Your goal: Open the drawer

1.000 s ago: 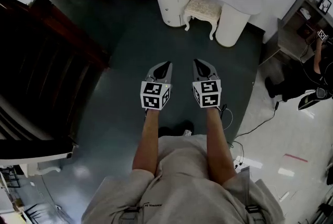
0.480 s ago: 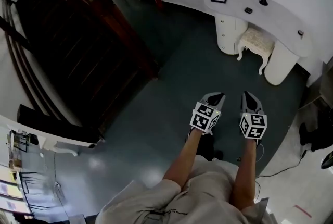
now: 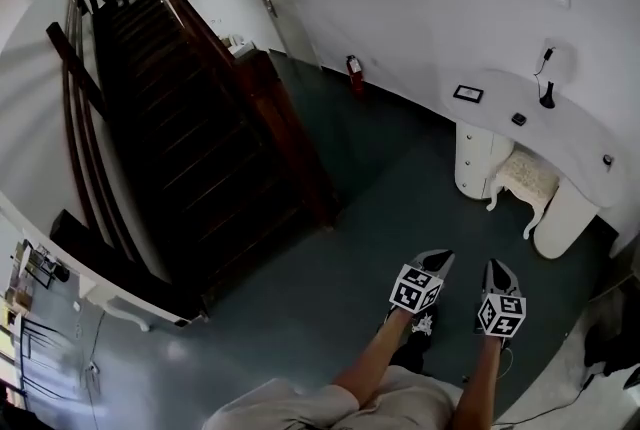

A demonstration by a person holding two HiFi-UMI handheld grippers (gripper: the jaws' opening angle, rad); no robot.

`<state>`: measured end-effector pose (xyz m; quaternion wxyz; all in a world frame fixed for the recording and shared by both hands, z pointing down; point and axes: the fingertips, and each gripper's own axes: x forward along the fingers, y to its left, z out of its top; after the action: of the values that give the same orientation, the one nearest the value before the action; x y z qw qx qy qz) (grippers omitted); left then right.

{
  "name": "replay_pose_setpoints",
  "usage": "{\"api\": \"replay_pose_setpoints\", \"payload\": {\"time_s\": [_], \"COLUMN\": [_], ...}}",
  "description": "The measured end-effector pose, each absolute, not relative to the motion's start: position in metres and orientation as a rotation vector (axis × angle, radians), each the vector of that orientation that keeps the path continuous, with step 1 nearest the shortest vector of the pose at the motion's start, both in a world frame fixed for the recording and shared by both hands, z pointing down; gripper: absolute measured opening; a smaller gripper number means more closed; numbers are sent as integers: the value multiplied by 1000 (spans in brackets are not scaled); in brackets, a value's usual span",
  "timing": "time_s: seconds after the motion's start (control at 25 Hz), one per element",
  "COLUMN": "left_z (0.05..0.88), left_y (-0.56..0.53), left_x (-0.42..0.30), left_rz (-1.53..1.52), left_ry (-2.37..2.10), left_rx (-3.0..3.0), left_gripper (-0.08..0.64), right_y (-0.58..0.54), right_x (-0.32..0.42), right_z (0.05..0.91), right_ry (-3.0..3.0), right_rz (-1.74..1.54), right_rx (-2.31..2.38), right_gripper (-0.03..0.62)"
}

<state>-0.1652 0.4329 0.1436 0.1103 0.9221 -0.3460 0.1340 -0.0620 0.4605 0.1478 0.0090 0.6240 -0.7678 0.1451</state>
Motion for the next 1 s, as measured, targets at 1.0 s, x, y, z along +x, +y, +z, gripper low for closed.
{"api": "replay_pose_setpoints", "payload": {"time_s": [1.0], "left_z": [130], "left_y": [194], "left_x": [-74], "left_rz": [379], "left_ry": [-914], "left_rx": [2729], "left_gripper": [11], "right_y": [252], "right_x": [21], "right_z": [164], "right_ry": [-2255], "right_rz": [631], "right_rx": [2016], "right_gripper": [15]}}
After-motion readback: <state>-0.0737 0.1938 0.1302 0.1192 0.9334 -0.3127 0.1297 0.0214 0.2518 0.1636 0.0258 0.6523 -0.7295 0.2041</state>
